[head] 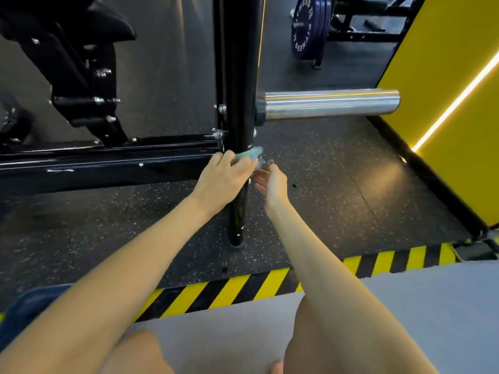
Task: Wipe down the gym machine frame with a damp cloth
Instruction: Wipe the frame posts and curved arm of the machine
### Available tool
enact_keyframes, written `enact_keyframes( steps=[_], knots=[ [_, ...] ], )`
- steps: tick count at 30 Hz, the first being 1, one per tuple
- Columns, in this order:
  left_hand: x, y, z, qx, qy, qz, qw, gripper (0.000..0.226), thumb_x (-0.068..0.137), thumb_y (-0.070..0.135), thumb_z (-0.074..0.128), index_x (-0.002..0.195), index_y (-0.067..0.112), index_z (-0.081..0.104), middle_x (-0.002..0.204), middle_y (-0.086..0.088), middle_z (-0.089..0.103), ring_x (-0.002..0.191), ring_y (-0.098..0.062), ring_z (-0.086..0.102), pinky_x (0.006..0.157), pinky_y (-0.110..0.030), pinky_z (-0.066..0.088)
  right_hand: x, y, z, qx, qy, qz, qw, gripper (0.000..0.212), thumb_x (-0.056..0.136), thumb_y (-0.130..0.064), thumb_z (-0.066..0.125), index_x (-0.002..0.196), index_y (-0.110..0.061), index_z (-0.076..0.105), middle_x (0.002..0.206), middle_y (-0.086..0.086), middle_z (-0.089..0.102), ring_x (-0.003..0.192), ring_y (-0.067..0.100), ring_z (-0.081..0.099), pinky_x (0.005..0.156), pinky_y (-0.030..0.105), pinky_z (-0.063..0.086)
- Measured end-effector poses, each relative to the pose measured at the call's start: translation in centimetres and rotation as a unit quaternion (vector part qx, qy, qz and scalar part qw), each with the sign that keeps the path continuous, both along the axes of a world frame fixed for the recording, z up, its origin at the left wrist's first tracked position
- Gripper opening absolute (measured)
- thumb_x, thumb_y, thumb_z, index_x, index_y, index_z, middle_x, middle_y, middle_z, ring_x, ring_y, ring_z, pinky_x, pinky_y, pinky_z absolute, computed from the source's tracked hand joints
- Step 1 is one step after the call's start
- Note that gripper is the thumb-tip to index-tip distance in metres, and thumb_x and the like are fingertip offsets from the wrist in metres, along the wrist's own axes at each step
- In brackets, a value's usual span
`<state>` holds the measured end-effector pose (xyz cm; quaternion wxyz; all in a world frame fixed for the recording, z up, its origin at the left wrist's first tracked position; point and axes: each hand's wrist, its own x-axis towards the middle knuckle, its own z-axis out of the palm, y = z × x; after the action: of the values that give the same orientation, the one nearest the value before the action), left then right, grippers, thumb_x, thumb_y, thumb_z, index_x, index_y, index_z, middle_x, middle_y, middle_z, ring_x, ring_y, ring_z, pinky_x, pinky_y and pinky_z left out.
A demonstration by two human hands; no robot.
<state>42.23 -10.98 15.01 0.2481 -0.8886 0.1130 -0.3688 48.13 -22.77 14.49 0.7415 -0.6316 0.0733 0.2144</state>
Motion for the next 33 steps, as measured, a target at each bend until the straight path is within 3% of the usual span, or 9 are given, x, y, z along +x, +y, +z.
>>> enact_keyframes(
  steps=[3,6,8,13,16,19,24,29,33],
  knots=[
    [-1.0,-0.2,-0.2,0.028,0.039,0.028,0.998,0.047,0.076,0.012,0.065,0.123,0.015,0.062,0.100,-0.001,0.061,0.082,-0.023,0.057,0.074,-0.036,0.041,-0.4,-0.5,-1.4,0.011,0.018,-0.001,1.000,0.037,0.105,-0.037,0.031,0.095,-0.019,0.061,0.095,0.003,0.069,0.098,0.020,0.064,0.097,0.036,0.045],
    [-0.2,-1.0,2.1,-0.004,-0.050,0.074,0.996,0.038,0.085,0.014,0.047,0.118,0.018,0.065,0.099,0.001,0.063,0.087,-0.022,0.058,0.078,-0.035,0.031,0.1,-0.5,-2.6,0.030,0.002,0.014,0.999,0.045,0.105,-0.042,0.025,0.107,-0.020,0.064,0.101,0.005,0.070,0.102,0.020,0.064,0.097,0.037,0.043],
    [0.2,-1.3,2.5,-0.035,-0.081,0.104,0.991,0.043,0.085,0.013,0.037,0.116,0.019,0.065,0.099,0.000,0.063,0.091,-0.022,0.051,0.077,-0.036,0.028,0.4,0.0,-2.5,0.036,0.005,0.021,0.999,0.043,0.105,-0.041,0.027,0.111,-0.018,0.064,0.098,0.004,0.068,0.097,0.018,0.063,0.093,0.036,0.043],
    [-1.3,-2.3,-1.1,0.008,0.043,0.104,0.994,0.030,0.076,0.017,0.069,0.105,0.023,0.069,0.093,0.006,0.061,0.082,-0.018,0.056,0.073,-0.033,0.026,1.2,0.7,-1.3,0.068,0.012,0.033,0.997,0.040,0.104,-0.039,0.032,0.094,-0.020,0.066,0.091,0.003,0.068,0.083,0.016,0.062,0.083,0.034,0.049],
    [-0.2,-1.8,1.6,-0.033,-0.054,0.097,0.993,0.028,0.084,0.015,0.055,0.108,0.021,0.068,0.093,0.002,0.061,0.087,-0.020,0.045,0.073,-0.034,0.025,1.9,0.8,-0.4,0.092,-0.012,0.031,0.995,0.043,0.105,-0.039,0.031,0.088,-0.021,0.066,0.082,-0.002,0.064,0.074,0.011,0.057,0.071,0.027,0.046],
    [0.3,-0.2,2.7,-0.089,-0.108,0.060,0.988,0.034,0.087,0.010,0.050,0.115,0.019,0.066,0.100,-0.001,0.052,0.090,-0.023,0.039,0.074,-0.037,0.023,2.2,1.0,0.0,0.098,-0.028,0.031,0.994,0.043,0.105,-0.040,0.030,0.093,-0.021,0.066,0.087,-0.002,0.063,0.083,0.013,0.056,0.078,0.030,0.045],
    [-1.6,-0.9,-0.9,-0.079,0.028,0.041,0.996,0.044,0.084,0.010,0.038,0.114,0.018,0.070,0.095,-0.003,0.062,0.086,-0.026,0.054,0.072,-0.037,0.024,1.6,0.7,-0.7,0.091,-0.041,0.053,0.994,0.048,0.105,-0.039,0.026,0.109,-0.014,0.068,0.103,0.000,0.066,0.092,0.009,0.060,0.079,0.027,0.045],
    [0.2,0.0,1.3,-0.156,-0.096,0.023,0.983,0.035,0.087,0.006,0.056,0.118,0.020,0.067,0.099,0.001,0.048,0.090,-0.022,0.039,0.073,-0.037,0.022,1.9,0.8,0.0,0.097,-0.028,0.047,0.994,0.040,0.104,-0.039,0.031,0.101,-0.020,0.066,0.100,0.002,0.067,0.096,0.016,0.061,0.080,0.029,0.047],
    [-0.7,0.2,-1.7,-0.136,-0.039,0.010,0.990,0.046,0.080,0.000,0.065,0.120,0.022,0.067,0.102,0.003,0.038,0.089,-0.022,0.039,0.073,-0.037,0.022,1.5,0.9,-0.2,0.092,-0.040,0.052,0.994,0.041,0.104,-0.039,0.032,0.093,-0.024,0.068,0.101,0.003,0.068,0.092,0.016,0.061,0.084,0.030,0.047]
  ],
)
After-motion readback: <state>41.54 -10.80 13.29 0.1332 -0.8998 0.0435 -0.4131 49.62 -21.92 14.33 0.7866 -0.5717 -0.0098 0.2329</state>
